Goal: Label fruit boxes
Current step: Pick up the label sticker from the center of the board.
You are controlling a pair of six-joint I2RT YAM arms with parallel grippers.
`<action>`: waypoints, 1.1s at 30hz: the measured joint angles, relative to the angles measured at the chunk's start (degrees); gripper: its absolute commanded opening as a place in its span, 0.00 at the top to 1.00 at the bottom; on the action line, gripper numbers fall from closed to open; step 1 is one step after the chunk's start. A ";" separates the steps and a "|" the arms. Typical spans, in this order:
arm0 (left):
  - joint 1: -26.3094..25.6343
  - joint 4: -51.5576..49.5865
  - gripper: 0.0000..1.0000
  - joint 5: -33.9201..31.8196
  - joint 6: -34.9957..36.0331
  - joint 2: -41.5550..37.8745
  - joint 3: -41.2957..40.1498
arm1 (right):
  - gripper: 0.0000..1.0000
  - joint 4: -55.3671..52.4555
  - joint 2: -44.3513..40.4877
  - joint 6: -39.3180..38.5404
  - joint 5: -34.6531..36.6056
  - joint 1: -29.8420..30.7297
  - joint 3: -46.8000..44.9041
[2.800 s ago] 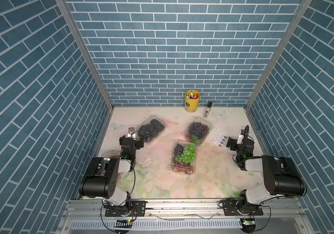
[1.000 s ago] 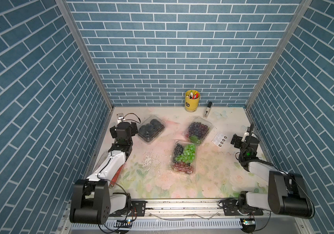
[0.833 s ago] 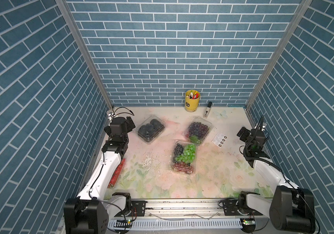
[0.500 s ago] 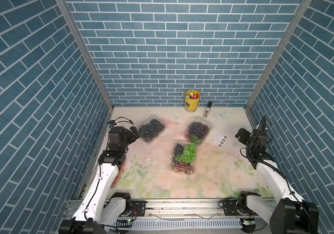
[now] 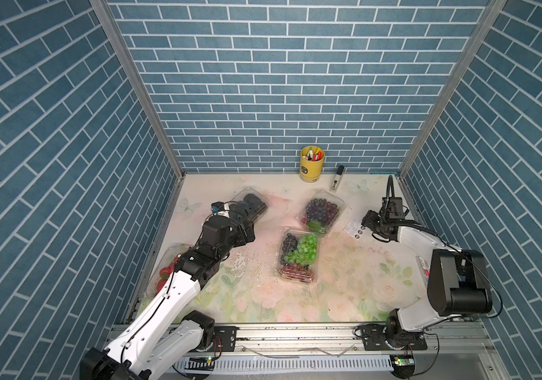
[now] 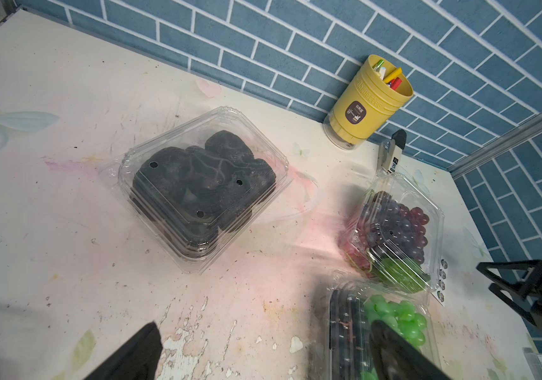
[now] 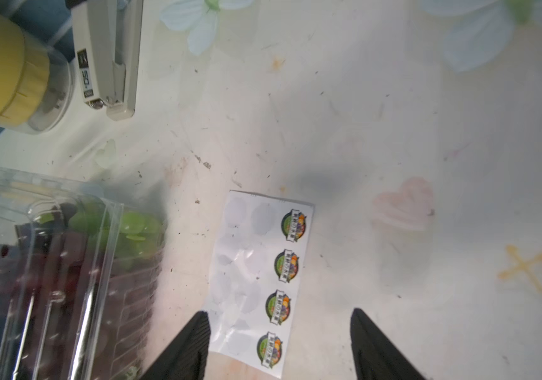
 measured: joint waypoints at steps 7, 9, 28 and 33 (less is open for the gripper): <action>-0.17 1.01 0.00 0.50 0.24 0.33 -0.15 | 0.28 -3.74 9.03 3.69 4.61 4.37 7.28; -0.17 1.29 0.00 0.55 0.24 0.66 -0.15 | 0.28 -4.83 10.88 4.52 5.73 5.07 8.41; -0.22 4.00 0.00 1.16 0.13 -0.09 -2.80 | 0.14 -13.07 18.16 6.40 11.56 9.42 15.21; -0.22 4.00 0.00 1.16 -0.07 -0.37 -2.82 | 0.40 -13.05 18.56 6.19 12.70 9.84 15.23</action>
